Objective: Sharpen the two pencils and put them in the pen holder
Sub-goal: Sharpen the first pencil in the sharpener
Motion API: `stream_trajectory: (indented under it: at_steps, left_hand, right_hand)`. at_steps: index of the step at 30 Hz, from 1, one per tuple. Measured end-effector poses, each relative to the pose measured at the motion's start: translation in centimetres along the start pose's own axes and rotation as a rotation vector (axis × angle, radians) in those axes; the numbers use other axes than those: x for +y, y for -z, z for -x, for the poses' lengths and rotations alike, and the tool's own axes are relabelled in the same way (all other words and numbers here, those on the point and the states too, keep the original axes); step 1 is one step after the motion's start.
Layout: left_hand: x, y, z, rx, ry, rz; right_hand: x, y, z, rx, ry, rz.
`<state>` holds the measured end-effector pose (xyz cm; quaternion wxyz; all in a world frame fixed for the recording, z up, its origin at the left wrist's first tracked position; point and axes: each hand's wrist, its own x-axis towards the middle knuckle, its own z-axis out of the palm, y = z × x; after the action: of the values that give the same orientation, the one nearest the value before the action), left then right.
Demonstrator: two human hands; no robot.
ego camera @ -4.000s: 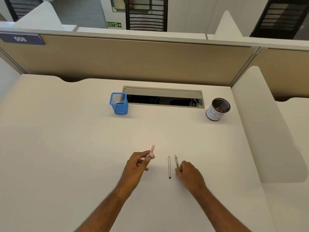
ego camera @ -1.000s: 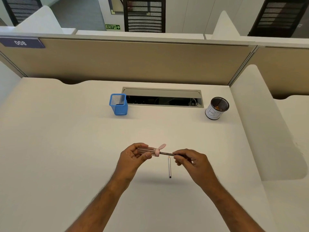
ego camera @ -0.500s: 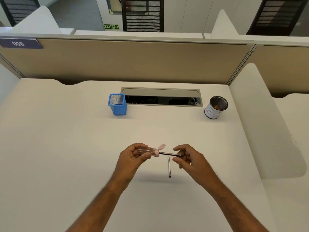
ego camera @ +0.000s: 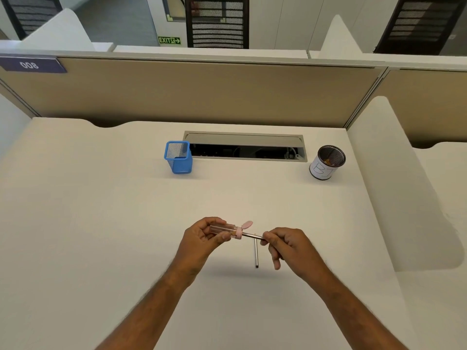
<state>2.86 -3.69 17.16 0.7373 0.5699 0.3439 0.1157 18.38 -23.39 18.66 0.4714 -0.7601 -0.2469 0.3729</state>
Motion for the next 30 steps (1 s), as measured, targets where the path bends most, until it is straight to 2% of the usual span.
stream_trajectory:
  at_steps: [7, 13, 16, 19, 25, 30]
  left_hand:
    - [-0.3, 0.0, 0.3, 0.041, 0.004, -0.008]
    - [-0.1, -0.4, 0.2, 0.037, -0.001, 0.005]
    - [0.0, -0.4, 0.1, 0.03, -0.005, 0.014]
    - [-0.1, -0.1, 0.0, 0.011, -0.006, 0.02]
    - [-0.2, 0.2, 0.0, -0.014, 0.001, -0.013]
    - [-0.1, 0.4, 0.0, 0.038, -0.003, -0.014]
  right_hand:
    - [0.7, 0.2, 0.7, -0.042, 0.061, 0.096]
    - [0.7, -0.2, 1.4, 0.097, 0.135, 0.177]
    - [0.6, -0.3, 1.4, 0.116, 0.165, 0.187]
    - [0.5, -0.4, 1.0, 0.101, 0.176, 0.119]
    - [0.2, -0.5, 0.1, -0.005, 0.017, 0.005]
    - [0.6, -0.3, 0.4, -0.045, 0.09, 0.031]
